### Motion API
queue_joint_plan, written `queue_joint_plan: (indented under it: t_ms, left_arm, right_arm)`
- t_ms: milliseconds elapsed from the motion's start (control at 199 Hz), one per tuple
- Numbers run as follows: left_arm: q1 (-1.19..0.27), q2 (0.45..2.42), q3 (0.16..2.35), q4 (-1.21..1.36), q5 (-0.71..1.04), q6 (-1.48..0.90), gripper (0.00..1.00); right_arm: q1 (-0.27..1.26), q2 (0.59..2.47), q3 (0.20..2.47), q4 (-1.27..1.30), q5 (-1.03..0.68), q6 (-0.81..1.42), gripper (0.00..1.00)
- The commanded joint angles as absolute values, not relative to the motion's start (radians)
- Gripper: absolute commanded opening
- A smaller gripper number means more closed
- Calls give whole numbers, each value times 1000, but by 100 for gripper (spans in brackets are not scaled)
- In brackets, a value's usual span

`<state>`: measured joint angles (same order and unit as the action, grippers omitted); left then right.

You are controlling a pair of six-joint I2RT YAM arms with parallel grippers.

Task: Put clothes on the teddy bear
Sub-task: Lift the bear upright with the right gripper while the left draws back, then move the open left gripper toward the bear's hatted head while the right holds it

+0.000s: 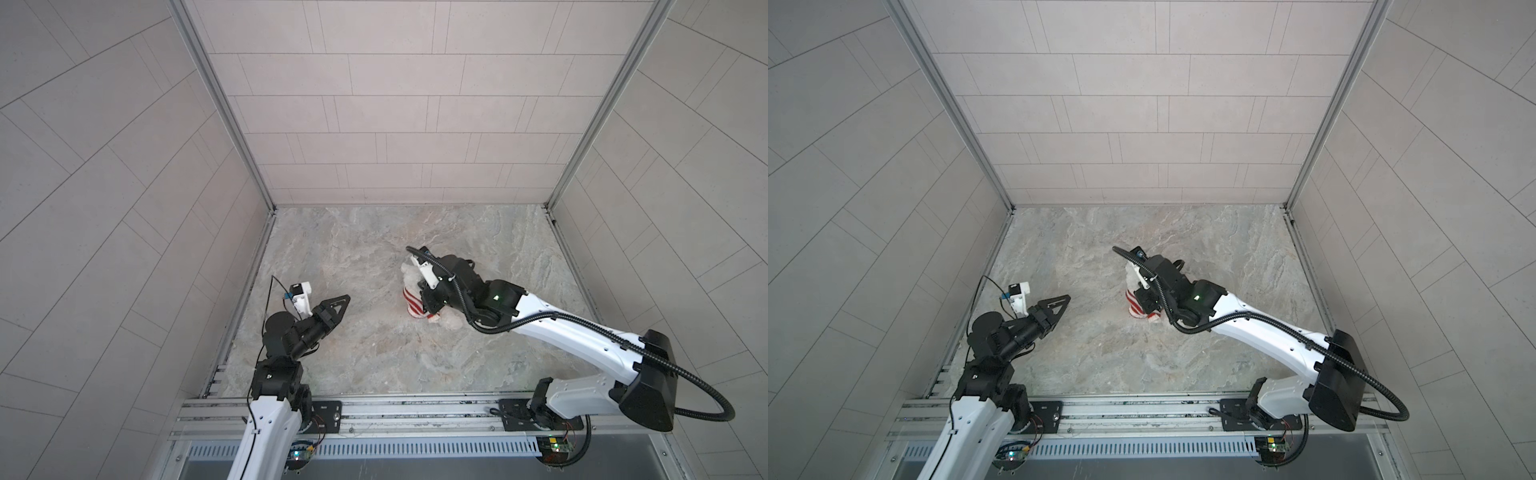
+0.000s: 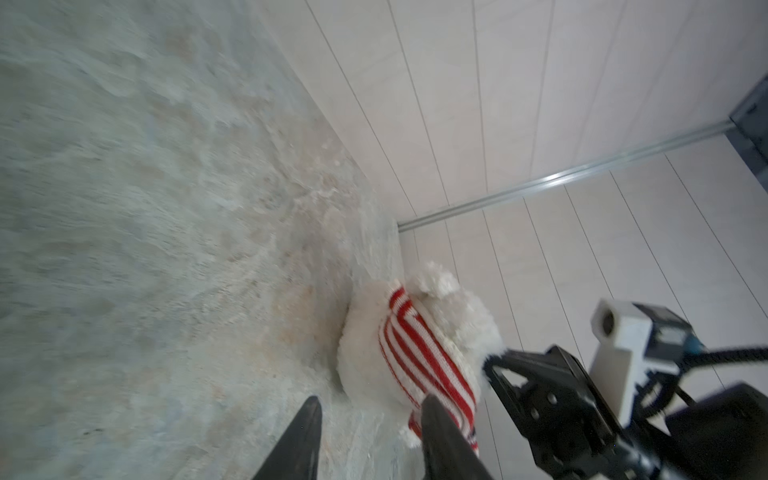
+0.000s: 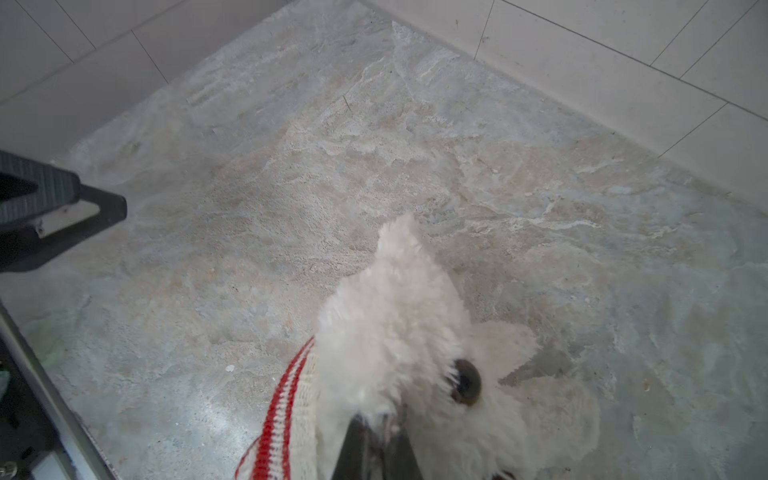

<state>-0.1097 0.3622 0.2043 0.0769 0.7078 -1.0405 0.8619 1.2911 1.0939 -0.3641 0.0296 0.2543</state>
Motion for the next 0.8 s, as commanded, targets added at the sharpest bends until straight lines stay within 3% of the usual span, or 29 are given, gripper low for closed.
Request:
queue_joint_plan:
  t_ms: [0, 211, 366, 647, 792]
  left_arm:
    - [-257, 327, 249, 116, 663, -1060, 44]
    - [-654, 389, 281, 224, 435, -1028, 59]
    - [-875, 579, 355, 339, 287, -958, 57]
    - [-897, 747, 464, 360, 195, -905, 49]
    - [-897, 819, 502, 367, 188, -906, 39]
  right_arm:
    - [834, 1217, 1058, -238, -94, 317, 0]
    - [785, 1138, 1037, -201, -116, 362, 0]
    - [777, 1109, 1011, -144, -129, 397, 0]
    - [775, 1065, 945, -86, -161, 439, 0]
    - [773, 1054, 928, -70, -165, 448, 0]
